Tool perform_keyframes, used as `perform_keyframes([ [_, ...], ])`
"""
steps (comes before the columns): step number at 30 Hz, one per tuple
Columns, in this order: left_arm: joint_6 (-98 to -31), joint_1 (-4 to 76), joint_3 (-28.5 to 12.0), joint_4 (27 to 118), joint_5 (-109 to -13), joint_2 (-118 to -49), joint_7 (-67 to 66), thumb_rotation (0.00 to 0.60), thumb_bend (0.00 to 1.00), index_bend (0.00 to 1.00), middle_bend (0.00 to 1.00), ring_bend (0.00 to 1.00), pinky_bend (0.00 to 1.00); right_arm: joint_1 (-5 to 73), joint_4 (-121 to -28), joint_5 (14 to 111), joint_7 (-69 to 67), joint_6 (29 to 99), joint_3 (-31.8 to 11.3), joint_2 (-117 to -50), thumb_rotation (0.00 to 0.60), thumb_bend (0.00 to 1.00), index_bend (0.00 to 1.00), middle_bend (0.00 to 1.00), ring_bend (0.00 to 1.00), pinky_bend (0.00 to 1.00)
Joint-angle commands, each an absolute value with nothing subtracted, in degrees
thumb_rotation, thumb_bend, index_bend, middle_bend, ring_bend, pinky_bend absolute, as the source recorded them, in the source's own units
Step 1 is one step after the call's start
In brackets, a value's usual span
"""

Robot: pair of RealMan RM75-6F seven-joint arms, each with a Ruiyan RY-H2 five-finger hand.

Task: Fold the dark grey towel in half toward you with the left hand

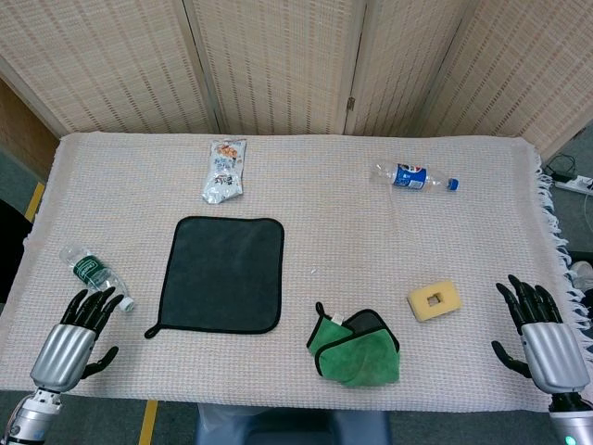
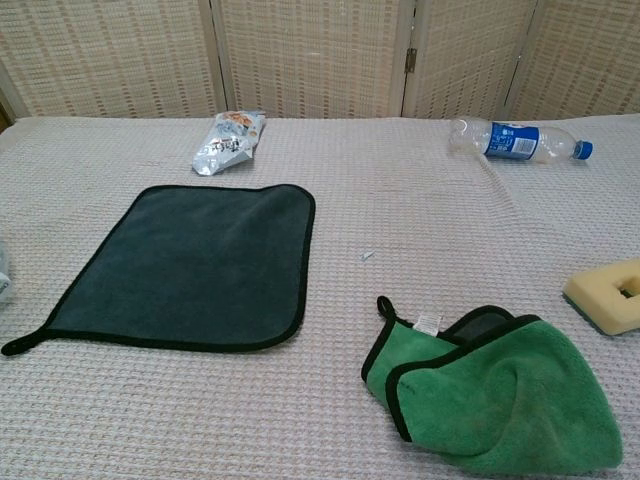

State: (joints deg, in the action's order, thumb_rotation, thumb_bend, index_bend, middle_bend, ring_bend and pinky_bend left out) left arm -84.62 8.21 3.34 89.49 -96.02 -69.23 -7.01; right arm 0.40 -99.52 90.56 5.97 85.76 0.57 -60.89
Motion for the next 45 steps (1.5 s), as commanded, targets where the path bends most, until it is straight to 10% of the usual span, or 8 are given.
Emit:
perform_keyframes([
  [1,-84.3,8.3,3.3,89.4,-95.9,-69.3,-6.8,0.6,0.33,0.1,0.08,0.12,0.0,0.6,-99.4,90.3,6.1,85.4,0.5,-61.0,0.6,0.35,0.0,0.0,0.0,0.0],
  [10,-85.2,10.9,2.3,87.6,-100.0,-70.3,-1.6,0.6,0.33,0.11,0.15,0.16,0.06,-0.4,-99.4,91.4,5.5,87.2,1.0,-60.6,0.6,0.35,0.0,0.0,0.0,0.0],
  [12,-86.7,12.8,1.0,86.5,-102.5,-70.7,0.9,0.6,0.33,0.13,0.34,0.35,0.27,-0.5,-99.4,91.6,5.3,87.6,0.9,-60.6,0.6,0.35,0.0,0.0,0.0,0.0],
  [15,-87.4,15.9,-0.9,86.0,-104.6,-71.4,6.1,0.6,0.34,0.23,0.82,0.88,0.87,-0.3,-99.3,91.7,5.4,87.3,0.9,-60.6,0.6,0.35,0.0,0.0,0.0,0.0],
  [17,-86.2,18.0,-1.9,86.6,-104.5,-72.0,9.5,0.6,0.34,0.3,0.97,0.99,0.99,-0.2,-99.3,91.5,5.4,87.1,0.9,-60.7,0.6,0.35,0.0,0.0,0.0,0.0],
  [29,-55.7,32.9,-10.4,96.0,-79.5,-70.8,10.7,0.6,0.43,0.4,1.0,1.0,1.0,0.6,-99.2,88.6,5.9,84.5,0.2,-61.1,0.6,0.35,0.0,0.0,0.0,0.0],
  [45,-40.0,47.2,-17.7,71.5,-58.9,-84.0,6.5,0.6,0.46,0.33,1.0,1.0,1.0,2.7,-97.9,82.0,3.6,78.5,-1.1,-60.8,0.6,0.35,0.0,0.0,0.0,0.0],
])
